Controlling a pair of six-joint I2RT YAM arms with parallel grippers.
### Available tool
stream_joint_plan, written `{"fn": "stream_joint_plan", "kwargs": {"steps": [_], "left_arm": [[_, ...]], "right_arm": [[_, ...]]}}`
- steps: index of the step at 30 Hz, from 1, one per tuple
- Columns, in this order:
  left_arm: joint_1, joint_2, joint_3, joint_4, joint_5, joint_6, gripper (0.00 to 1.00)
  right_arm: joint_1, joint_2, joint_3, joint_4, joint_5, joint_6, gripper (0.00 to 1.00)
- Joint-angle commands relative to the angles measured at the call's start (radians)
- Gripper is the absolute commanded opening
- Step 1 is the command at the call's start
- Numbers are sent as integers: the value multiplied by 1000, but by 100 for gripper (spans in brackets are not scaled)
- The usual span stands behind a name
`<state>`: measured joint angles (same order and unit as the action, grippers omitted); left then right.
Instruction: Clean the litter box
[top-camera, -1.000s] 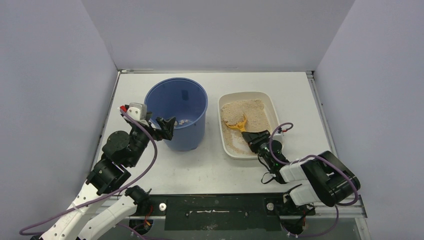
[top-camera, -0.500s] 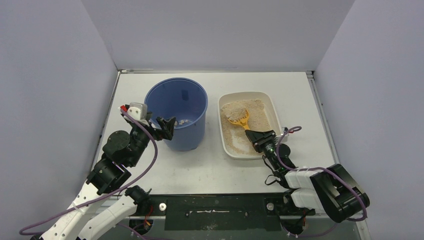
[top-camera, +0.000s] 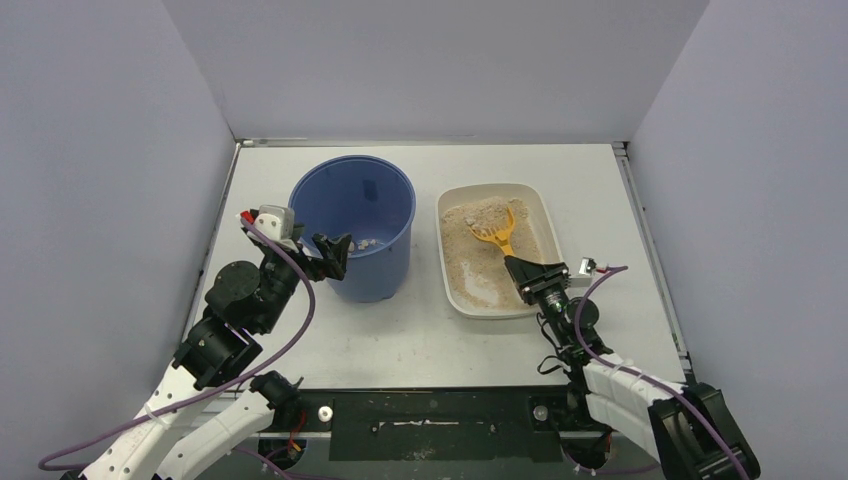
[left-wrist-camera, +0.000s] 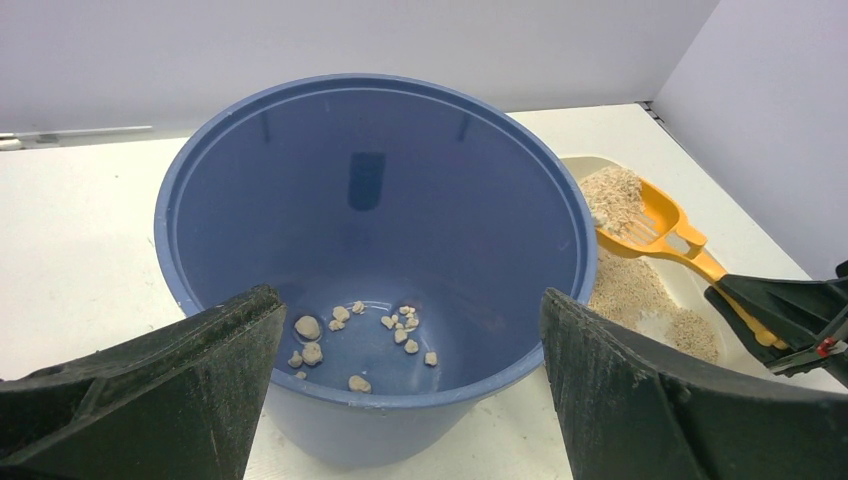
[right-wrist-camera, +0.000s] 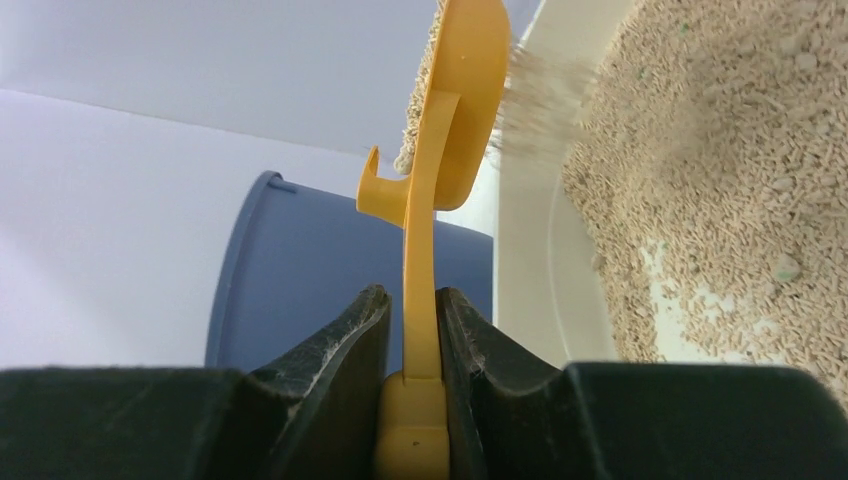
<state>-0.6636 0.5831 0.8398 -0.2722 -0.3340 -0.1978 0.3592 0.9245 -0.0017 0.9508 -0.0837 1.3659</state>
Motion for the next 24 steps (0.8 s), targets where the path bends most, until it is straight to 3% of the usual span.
{"fn": "stream_joint_plan", "kwargs": {"steps": [1, 9, 12, 15, 19, 24], "left_arm": [[7, -1, 4, 47, -6, 8, 97], [8, 1, 5, 47, -3, 6, 97], [8, 3, 5, 47, -1, 6, 97], [9, 4, 7, 47, 2, 6, 97], [9, 3, 6, 48, 0, 6, 97], [9, 3, 5, 48, 2, 5, 97]], "right_arm": [[-30, -118, -39, -4, -9, 48, 0], [-70, -271, -52, -111, -36, 82, 0], [-70, -254, -35, -93, -108, 81, 0], [-86, -295, -62, -126, -55, 137, 0], [-63, -250, -16, -98, -128, 97, 0], [-52, -267, -15, -161, -87, 106, 0]]}}
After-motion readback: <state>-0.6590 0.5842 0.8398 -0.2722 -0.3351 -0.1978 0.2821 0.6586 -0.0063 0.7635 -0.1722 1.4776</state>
